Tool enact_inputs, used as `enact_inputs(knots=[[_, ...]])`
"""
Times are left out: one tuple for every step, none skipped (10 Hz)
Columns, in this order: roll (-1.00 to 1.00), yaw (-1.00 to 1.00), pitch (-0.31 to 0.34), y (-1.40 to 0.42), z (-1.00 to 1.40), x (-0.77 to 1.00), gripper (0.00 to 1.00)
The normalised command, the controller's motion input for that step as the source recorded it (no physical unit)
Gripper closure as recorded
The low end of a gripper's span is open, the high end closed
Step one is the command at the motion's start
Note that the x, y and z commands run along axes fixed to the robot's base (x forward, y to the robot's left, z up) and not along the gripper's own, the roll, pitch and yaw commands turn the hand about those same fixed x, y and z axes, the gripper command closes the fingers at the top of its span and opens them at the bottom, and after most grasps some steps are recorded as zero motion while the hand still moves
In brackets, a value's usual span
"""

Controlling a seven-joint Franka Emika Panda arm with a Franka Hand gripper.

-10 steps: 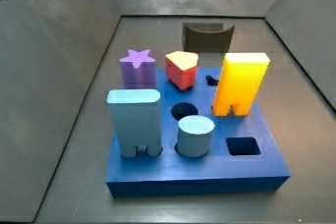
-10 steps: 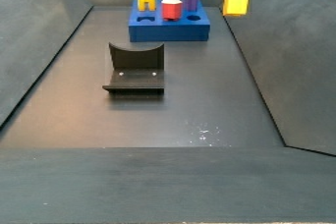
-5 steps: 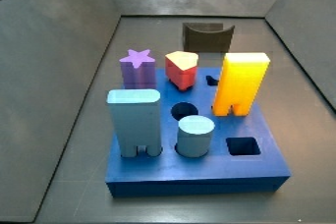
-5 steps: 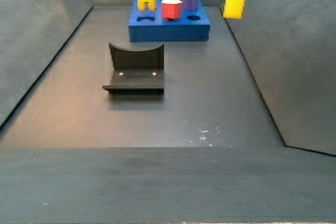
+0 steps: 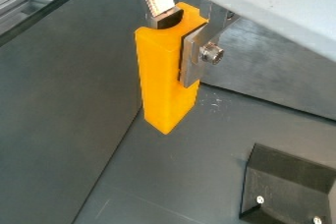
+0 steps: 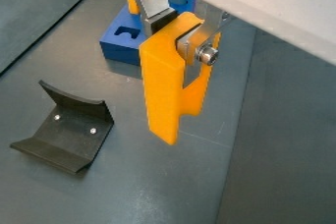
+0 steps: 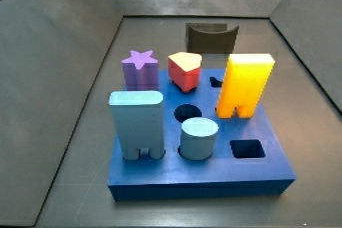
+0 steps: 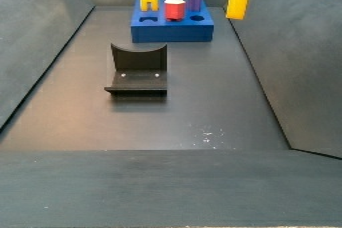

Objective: Pick up the arch object. Move up. Place the arch object on the fixture. Regrasp the arch object. Rotate the arch object. Move to above the board. Insert the arch object.
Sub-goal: Rotate the arch object.

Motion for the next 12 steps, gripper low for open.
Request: enact_inputs(knots=[[-0.06,-1.0,0.027,0.01,0.0,-0.06,1.0],[-0.06,-1.0,0.027,0.01,0.0,-0.05,1.0],[-0.07,-1.0,0.029,0.01,0.01,-0.04,1.0],[-0.07,-1.0,0.03,0.01,0.02,-0.04,1.0],[-0.09,-1.0,0.034,0.01,0.02,-0.03,1.0],[-0.1,-1.0,0.038,0.01,0.03,-0.03,1.0],[-0.12,-1.0,0.046,0.01,0.03,-0.03,1.0],[-0.14,-1.0,0.051,0.01,0.03,-0.03,1.0],[-0.17,-0.92,0.063,0.02,0.03,-0.02,1.0],[-0.17,-0.69,0.062,0.02,0.04,-0.02,1.0],[-0.17,-0.4,0.057,0.02,0.04,-0.02,1.0],[-0.17,-0.3,0.056,0.02,0.04,-0.01,1.0]])
